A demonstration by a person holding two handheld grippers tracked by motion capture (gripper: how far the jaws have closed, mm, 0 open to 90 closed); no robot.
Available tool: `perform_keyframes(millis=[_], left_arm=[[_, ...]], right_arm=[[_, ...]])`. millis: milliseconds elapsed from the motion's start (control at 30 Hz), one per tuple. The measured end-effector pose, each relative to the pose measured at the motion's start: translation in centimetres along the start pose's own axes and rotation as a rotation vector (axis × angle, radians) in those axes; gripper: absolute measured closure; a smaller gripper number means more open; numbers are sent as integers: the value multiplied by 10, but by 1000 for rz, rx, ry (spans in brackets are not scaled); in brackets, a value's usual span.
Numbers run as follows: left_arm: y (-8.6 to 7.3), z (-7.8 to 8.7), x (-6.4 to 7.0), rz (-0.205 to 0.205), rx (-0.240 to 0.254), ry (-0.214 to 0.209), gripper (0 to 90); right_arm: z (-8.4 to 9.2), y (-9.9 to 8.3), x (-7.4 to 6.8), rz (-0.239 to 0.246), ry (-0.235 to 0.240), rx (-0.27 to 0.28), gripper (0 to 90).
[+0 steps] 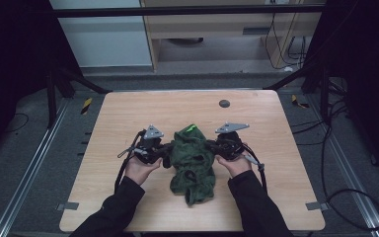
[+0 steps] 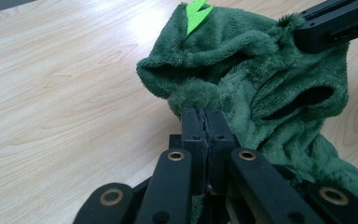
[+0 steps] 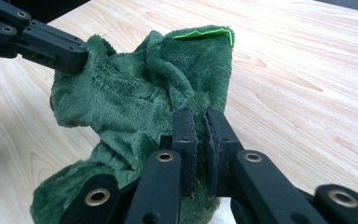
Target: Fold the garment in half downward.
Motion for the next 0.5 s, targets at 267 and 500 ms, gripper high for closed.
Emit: perform_keyframes(millis=[267,500], left_arm=[[-3,5,7,1,-9,-2,889],[-9,11,9,20,-11,-15,889]], right_arm=[[5,-7,0,-1,6,1,838],[10,-11,-5,11,16,7,838]])
Point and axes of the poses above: each handheld gripper's, and its own axes: z roughly backward along the jaws, y roughly out of its top, x roughly to its right, the point moved 1 cm from there along -z, roughly forward along the jaws, and after that the axes turned 7 degrees about -y, right-handed, at the moved point
